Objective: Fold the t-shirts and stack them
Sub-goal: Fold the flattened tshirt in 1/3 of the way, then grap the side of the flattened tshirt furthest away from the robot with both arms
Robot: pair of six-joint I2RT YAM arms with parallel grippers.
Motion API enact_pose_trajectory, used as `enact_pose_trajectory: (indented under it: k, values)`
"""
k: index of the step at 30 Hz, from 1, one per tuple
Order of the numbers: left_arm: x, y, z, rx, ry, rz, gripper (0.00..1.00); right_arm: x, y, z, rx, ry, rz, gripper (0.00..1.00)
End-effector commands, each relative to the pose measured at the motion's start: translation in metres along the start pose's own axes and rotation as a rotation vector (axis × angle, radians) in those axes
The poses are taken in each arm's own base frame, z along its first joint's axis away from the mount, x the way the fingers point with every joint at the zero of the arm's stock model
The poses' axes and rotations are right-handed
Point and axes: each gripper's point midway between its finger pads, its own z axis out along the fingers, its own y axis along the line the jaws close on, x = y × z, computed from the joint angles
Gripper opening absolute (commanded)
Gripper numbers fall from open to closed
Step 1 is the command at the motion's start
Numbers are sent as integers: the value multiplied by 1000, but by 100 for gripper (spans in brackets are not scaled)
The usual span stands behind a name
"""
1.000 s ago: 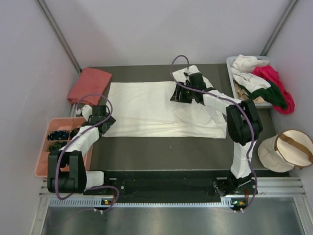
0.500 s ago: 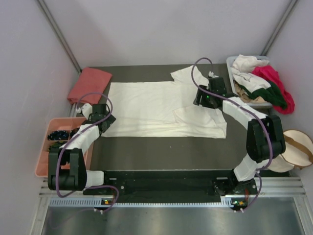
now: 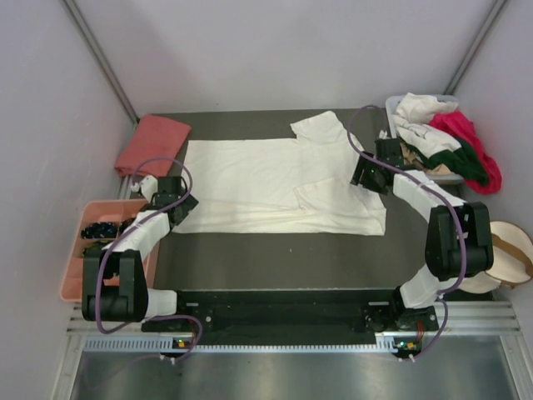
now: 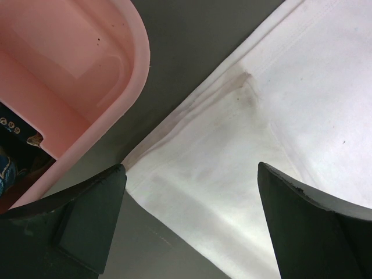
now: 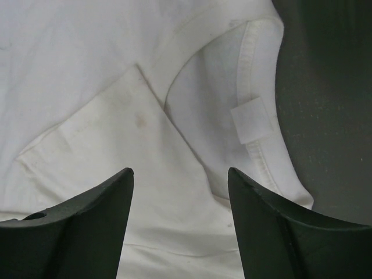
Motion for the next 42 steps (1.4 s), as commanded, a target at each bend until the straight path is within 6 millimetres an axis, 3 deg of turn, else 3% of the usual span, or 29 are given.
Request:
enact_pose_trajectory:
  k: [1, 9, 18, 31, 42]
  values:
    - [-14, -10, -1, 33, -42, -17, 99, -27, 12, -8, -27, -70, 10, 66]
    - [-11, -10, 3, 29, -39, -15, 99, -6, -4, -21, 11, -54, 11, 66]
    - [-19, -20, 15, 30, -58, -17, 98, 16, -5, -36, -30, -35, 18, 67]
    - [-34, -27, 26, 19, -125, -3, 83, 21, -1, -42, -65, -20, 6, 67]
    - [-36, -47, 43, 63, -115, -1, 68, 26, 0, -41, -76, -5, -3, 67]
